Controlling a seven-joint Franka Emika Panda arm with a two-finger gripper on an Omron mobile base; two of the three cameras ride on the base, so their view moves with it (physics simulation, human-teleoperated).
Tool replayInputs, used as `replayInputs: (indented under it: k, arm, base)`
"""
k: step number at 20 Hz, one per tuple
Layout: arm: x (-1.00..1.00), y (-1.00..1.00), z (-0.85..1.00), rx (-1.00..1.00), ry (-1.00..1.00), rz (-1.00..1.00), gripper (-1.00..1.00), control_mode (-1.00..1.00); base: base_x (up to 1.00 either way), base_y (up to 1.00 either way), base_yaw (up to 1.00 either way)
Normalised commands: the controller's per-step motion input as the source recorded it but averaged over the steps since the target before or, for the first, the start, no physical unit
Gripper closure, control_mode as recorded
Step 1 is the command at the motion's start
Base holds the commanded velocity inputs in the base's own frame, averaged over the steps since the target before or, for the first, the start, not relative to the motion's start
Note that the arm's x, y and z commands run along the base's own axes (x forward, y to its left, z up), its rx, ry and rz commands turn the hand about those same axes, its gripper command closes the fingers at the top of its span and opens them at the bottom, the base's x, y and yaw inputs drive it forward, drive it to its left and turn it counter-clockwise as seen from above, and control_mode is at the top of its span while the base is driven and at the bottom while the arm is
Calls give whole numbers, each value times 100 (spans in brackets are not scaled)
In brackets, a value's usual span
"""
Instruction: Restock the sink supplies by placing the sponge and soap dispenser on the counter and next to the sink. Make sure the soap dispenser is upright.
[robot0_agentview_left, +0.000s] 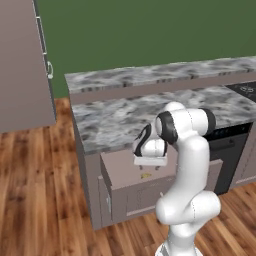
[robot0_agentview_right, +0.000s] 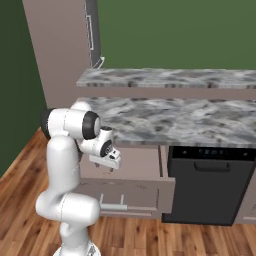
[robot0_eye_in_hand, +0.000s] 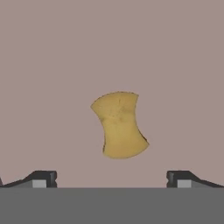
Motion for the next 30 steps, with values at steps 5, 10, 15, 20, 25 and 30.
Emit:
replayInputs:
  k: [5, 10, 15, 20, 25, 30]
  arm:
    - [10, -17, -27, 0, 0, 0, -100, -100]
    - [14, -1, -20, -1, 1, 0, -100, -100]
    - [1, 0, -40, -5, 4, 0, -100, -100]
    - [0, 9, -16, -7, 0, 0, -100, -100]
    - [1, 1, -8, -2, 0, 0, -100, -100]
    - [21, 0, -19, -2, 0, 0, -100, -100]
  base:
    - [0, 0, 0]
    - [0, 0, 0]
    - [0, 0, 0]
    - [0, 0, 0]
    - [0, 0, 0]
    - [0, 0, 0]
